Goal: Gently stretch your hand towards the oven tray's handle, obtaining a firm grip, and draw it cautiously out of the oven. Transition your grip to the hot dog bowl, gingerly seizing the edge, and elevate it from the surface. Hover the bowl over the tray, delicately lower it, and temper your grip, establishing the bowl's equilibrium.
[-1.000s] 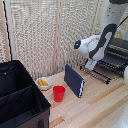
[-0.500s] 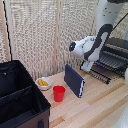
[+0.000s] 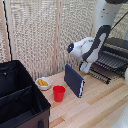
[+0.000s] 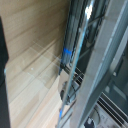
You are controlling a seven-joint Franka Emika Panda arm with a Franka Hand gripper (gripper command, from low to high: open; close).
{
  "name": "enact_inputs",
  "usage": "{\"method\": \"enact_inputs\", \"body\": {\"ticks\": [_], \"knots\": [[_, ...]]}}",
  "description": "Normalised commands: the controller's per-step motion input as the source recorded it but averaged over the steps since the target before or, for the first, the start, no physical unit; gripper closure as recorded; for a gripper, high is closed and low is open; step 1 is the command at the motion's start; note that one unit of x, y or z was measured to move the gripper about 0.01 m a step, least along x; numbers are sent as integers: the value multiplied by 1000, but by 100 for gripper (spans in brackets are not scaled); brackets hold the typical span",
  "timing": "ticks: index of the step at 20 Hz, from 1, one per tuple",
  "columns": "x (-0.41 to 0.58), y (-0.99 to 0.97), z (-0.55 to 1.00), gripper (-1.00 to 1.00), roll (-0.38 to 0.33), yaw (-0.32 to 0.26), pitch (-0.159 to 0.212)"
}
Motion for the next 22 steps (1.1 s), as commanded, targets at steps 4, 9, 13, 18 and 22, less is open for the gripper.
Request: {"method": "enact_inputs", "body": {"ticks": [4,9,13,18,22], "knots": [[369,161,789,-100,-75,-199,-1],[309,170,790,-100,-145,-255,-37],[156,189,605,-100,-124,-276,-128],[71,197,414,-100,-38,-262,-181],[91,214,254,-100,8,-228,-211]]}}
